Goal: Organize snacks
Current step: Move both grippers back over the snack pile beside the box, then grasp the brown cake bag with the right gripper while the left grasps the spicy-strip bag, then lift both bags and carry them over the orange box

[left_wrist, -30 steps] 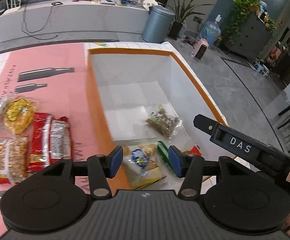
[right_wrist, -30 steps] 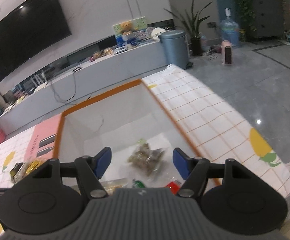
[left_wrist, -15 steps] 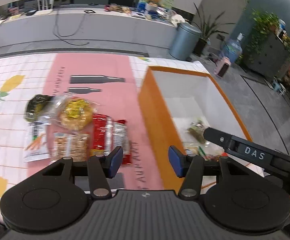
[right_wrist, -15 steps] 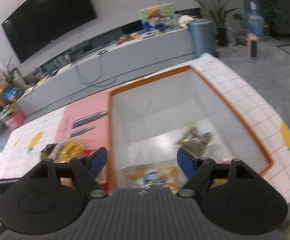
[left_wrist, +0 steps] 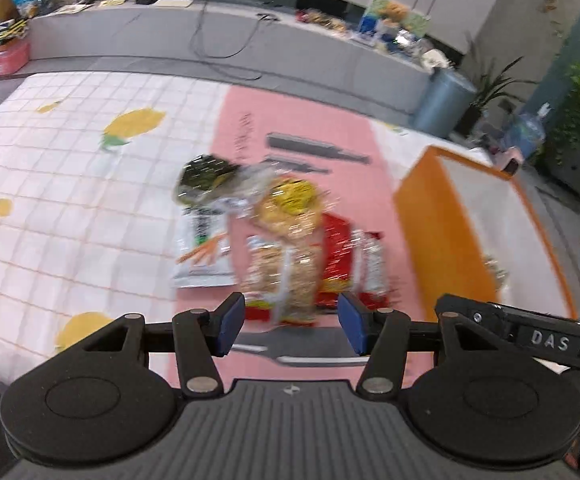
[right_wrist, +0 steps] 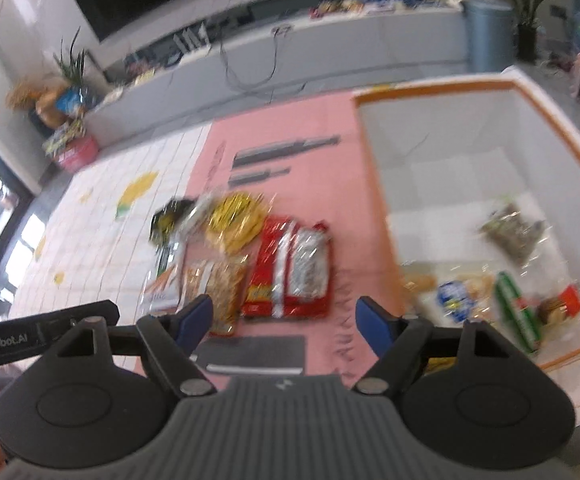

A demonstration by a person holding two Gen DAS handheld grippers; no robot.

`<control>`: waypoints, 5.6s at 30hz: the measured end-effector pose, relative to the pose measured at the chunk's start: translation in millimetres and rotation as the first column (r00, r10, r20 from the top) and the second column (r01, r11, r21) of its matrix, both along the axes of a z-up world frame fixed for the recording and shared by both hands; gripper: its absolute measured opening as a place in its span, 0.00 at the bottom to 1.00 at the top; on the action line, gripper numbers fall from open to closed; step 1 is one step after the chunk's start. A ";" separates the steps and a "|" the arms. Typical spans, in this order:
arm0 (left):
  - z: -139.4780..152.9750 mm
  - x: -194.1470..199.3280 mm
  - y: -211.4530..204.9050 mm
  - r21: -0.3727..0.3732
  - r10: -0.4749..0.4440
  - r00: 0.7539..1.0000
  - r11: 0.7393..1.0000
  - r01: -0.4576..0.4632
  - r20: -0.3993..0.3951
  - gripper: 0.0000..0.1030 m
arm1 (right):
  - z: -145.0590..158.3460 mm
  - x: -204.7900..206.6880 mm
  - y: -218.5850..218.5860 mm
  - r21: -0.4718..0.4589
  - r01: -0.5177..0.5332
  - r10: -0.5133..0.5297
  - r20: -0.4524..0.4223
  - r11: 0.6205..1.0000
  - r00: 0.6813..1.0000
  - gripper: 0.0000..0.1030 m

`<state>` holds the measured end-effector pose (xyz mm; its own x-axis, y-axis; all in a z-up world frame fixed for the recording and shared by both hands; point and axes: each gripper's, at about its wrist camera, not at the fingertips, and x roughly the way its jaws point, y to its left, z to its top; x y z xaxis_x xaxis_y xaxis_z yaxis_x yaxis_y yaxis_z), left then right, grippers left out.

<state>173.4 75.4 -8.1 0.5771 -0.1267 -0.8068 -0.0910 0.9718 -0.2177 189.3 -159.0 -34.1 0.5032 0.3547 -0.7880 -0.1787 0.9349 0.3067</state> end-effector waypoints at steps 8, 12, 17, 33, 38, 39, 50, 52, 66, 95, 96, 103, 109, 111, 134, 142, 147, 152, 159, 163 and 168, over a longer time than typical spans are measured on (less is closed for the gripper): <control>-29.1 12.0 34.9 0.038 0.083 0.995 0.996 -0.081 -0.049 0.61 | -43.8 13.9 65.7 -0.040 -0.125 0.121 -0.102 0.991 0.987 0.79; -46.0 20.5 50.2 0.017 0.105 0.990 0.994 -0.104 -0.096 0.61 | -55.3 21.7 89.4 -0.053 -0.130 0.123 -0.114 0.990 0.986 0.79; -58.6 28.7 68.8 -0.045 0.119 0.984 0.991 -0.127 -0.134 0.61 | -73.6 37.3 109.1 -0.033 -0.058 0.052 -0.144 0.998 0.988 0.79; -74.5 25.8 111.3 -0.062 0.224 0.957 0.969 -0.238 -0.185 0.61 | -105.4 64.9 131.9 -0.017 0.200 -0.200 -0.078 0.980 0.977 0.79; -77.8 27.2 110.1 -0.080 0.209 0.958 0.970 -0.229 -0.197 0.61 | -110.0 63.1 146.8 -0.079 0.178 -0.178 0.009 0.981 0.984 0.80; -78.3 27.3 108.8 -0.083 0.203 0.959 0.971 -0.223 -0.198 0.61 | -110.9 62.0 149.0 -0.088 0.175 -0.173 0.025 0.981 0.985 0.80; -81.0 27.1 109.2 -0.090 0.213 0.954 0.967 -0.236 -0.210 0.61 | -119.3 50.5 162.9 -0.147 0.145 -0.120 0.167 0.978 0.979 0.77; -81.0 27.2 108.4 -0.092 0.211 0.955 0.968 -0.234 -0.210 0.61 | -124.5 42.7 165.9 -0.130 0.185 -0.154 0.219 0.974 0.963 0.80; -81.0 26.6 107.2 -0.101 0.208 0.955 0.967 -0.233 -0.212 0.61 | -139.4 23.7 182.4 -0.212 0.206 -0.117 0.369 0.955 0.922 0.66; -105.9 77.0 90.7 -0.212 0.116 0.993 0.970 -0.119 -0.026 0.61 | -138.1 27.3 163.3 -0.195 0.156 -0.075 0.371 0.968 0.926 0.48; -109.2 78.8 89.8 -0.201 0.117 0.993 0.972 -0.121 -0.033 0.61 | -138.5 27.0 163.9 -0.201 0.157 -0.072 0.374 0.967 0.925 0.48; -119.2 87.5 85.8 -0.165 0.098 0.995 0.982 -0.097 -0.005 0.69 | -139.1 28.4 164.8 -0.199 0.167 -0.083 0.370 0.966 0.925 0.49; -122.6 92.2 75.3 -0.098 0.093 0.995 0.991 -0.088 0.045 0.72 | -139.7 27.6 168.3 -0.213 0.168 -0.078 0.376 0.962 0.923 0.50; -123.9 92.8 69.0 -0.052 0.081 0.994 0.996 -0.077 0.069 0.73 | -139.6 27.7 168.7 -0.213 0.169 -0.079 0.376 0.962 0.923 0.50; -120.7 79.5 52.0 0.020 0.053 0.992 0.998 -0.055 0.111 0.53 | -136.0 25.4 166.5 -0.175 0.199 -0.121 0.378 0.964 0.918 0.47; -112.4 70.8 62.4 -0.067 0.101 0.991 0.993 -0.095 0.084 0.52 | -127.0 22.4 162.9 -0.133 0.206 -0.143 0.377 0.969 0.915 0.46; -107.7 61.0 68.2 -0.093 0.107 0.992 0.991 -0.101 0.069 0.52 | -116.0 18.2 158.4 -0.080 0.212 -0.165 0.391 0.974 0.906 0.46; -99.9 47.6 75.3 -0.147 0.140 0.988 0.981 -0.129 0.067 0.52 | -104.2 6.4 163.7 -0.093 0.187 -0.130 0.427 0.978 0.895 0.46; -76.5 28.4 73.1 -0.138 0.147 0.981 0.982 -0.129 0.130 0.52 | -84.3 -9.7 158.7 -0.063 0.177 -0.128 0.466 0.982 0.876 0.45; -59.7 19.8 71.7 -0.153 0.140 0.973 0.982 -0.113 0.183 0.52 | -68.4 -20.2 147.4 -0.023 0.185 -0.152 0.484 0.982 0.862 0.46; -40.0 10.4 66.3 -0.196 0.121 0.962 0.978 -0.073 0.243 0.52 | -45.4 -33.1 131.0 0.017 0.191 -0.171 0.525 0.982 0.834 0.46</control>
